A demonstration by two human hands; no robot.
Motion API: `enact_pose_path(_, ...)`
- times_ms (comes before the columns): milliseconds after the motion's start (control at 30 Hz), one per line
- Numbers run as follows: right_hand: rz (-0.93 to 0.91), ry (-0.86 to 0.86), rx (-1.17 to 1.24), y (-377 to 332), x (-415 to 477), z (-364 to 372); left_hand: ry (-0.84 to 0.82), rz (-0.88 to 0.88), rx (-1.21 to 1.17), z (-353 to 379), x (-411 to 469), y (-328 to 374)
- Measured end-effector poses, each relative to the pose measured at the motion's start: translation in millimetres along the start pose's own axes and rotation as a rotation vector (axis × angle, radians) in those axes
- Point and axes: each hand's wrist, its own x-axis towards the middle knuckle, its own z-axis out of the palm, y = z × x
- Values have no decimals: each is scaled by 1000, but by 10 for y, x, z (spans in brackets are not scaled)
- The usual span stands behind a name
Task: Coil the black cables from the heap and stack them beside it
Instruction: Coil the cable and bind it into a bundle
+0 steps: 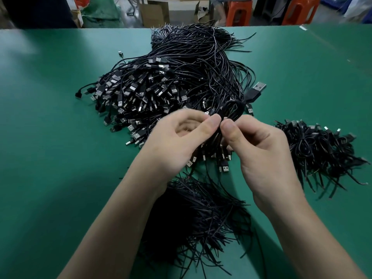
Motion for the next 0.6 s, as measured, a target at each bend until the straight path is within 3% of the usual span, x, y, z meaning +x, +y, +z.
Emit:
enact_pose_path(100, -21, 9, -88, 20, -10, 7, 95, 108, -128, 35, -2, -7)
enact_pose_path(333, -41, -66, -230, -37, -24, -31, 100, 253, -61, 22, -15, -16)
enact_pose_path(500, 132, -254, 73, -100, -3, -60, -151, 226, -41, -81, 16, -58)
enact_pose_path(600, 189, -336, 176, -114, 9, -97, -269, 181, -193, -92, 23, -70)
